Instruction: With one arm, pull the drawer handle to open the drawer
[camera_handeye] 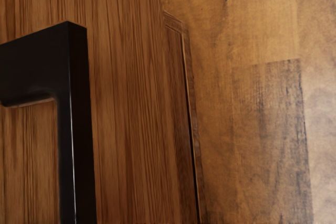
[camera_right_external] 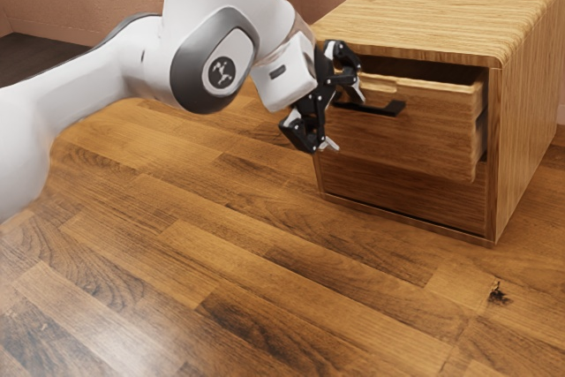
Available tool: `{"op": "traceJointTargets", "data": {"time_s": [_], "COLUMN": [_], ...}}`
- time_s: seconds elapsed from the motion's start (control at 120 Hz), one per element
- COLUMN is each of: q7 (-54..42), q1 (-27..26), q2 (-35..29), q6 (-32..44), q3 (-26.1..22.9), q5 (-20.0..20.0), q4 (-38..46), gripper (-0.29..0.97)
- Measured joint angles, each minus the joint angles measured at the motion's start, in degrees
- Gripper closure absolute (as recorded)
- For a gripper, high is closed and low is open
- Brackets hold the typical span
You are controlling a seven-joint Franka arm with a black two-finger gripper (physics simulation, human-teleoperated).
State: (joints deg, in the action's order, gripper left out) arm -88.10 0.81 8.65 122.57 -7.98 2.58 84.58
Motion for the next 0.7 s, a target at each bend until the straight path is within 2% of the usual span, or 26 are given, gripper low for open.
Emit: {"op": "traceJointTargets", "data": {"time_s": [0.1,0.267,0.342,0.425,0.558,0.7], "q7": [0.0,0.1,0.1,0.1,0.2,0.3], "q1": [0.1,0.0,0.1,0.1,0.3,0.3], "q2": [-0.9,-3.1,-2.6,-3.5,-7.0,-9.0], "q6": [1.0,2.5,3.0,3.6,4.1,4.4], "q3": [0.1,0.1,0.0,0.0,-0.2,-0.1], "q5": [0.1,0.1,0.4,0.8,1.0,1.2], "q4": [0.3,4.7,6.1,8.2,10.6,12.2], "gripper": [0.09,0.03,-0.07,-0.09,0.19,0.11]}}
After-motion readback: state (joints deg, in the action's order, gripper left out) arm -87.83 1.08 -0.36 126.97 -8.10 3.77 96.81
